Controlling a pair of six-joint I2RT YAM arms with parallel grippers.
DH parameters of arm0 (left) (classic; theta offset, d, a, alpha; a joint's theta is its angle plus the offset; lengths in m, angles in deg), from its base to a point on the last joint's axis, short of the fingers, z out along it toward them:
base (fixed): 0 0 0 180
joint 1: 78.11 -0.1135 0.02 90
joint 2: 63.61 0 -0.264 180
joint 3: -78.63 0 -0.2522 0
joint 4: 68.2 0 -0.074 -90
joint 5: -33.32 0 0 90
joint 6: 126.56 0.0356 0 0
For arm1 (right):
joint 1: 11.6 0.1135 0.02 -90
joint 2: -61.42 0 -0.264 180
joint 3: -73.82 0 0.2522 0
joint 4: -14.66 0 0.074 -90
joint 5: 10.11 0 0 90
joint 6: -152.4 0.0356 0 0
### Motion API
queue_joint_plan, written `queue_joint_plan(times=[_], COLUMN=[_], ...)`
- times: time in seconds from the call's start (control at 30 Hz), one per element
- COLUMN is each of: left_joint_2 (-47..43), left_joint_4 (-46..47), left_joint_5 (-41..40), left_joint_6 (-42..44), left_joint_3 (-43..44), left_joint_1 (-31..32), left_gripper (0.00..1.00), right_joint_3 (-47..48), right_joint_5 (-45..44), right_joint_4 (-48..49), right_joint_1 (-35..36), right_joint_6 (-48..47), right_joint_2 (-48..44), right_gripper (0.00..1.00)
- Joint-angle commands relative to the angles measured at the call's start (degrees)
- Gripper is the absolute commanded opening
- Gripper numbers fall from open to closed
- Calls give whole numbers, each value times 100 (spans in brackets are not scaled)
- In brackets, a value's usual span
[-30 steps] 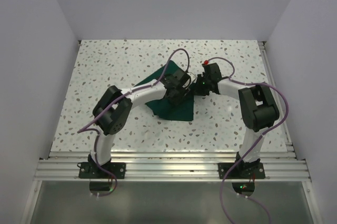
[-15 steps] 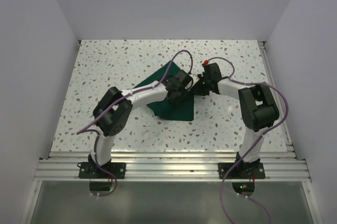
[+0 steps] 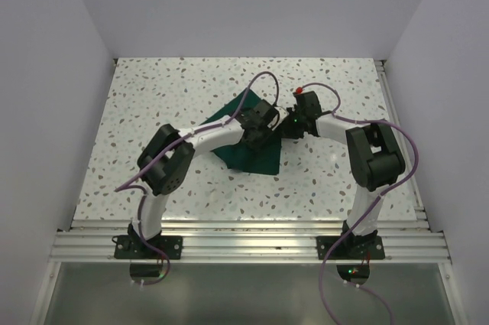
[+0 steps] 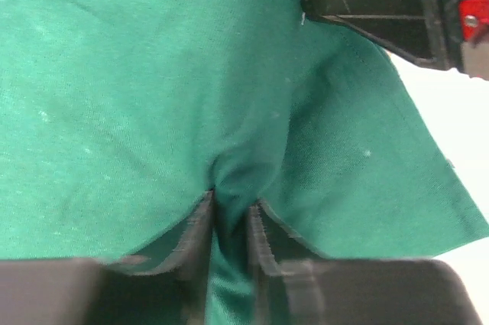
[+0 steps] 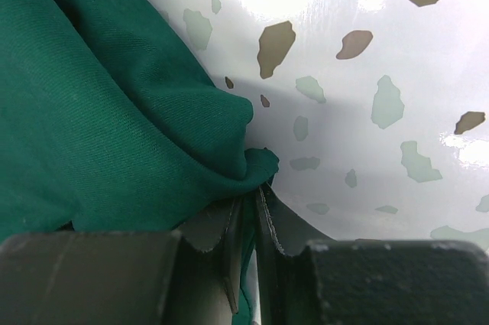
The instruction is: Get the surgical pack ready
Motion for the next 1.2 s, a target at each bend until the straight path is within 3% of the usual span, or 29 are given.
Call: queue_joint_plan(times=[0.0,0.03,0.07,0.53,0.83,1.17], left_joint_2=[231,239,248,20,-33,-147], left_joint_4=[-76,-76,-76,-356,-752,-989], left_joint_5=[758,819,837,952,952,952], left_joint_6=[-118,-118,-109,-179,-249,-399], left_joint_3=[107,107,133,774,1319,1821], left_joint_1=[2,-7,-7,-34,-34,-34], left_gripper=[18,12,0,0,0,0], right_joint_3=[83,83,92,-224,-838,-1691], right_joint_5=[-37,-37,-37,60,130,350], right_joint_4=[-68,-77,-68,-42,81,668], right_joint_1=[-2,-2,-2,-29,-38,-29], right_joint_6=[-35,-27,-27,70,167,509], right_joint_2=[149,149,149,-668,-1529,-2154], right_gripper=[15,14,15,19,24,23])
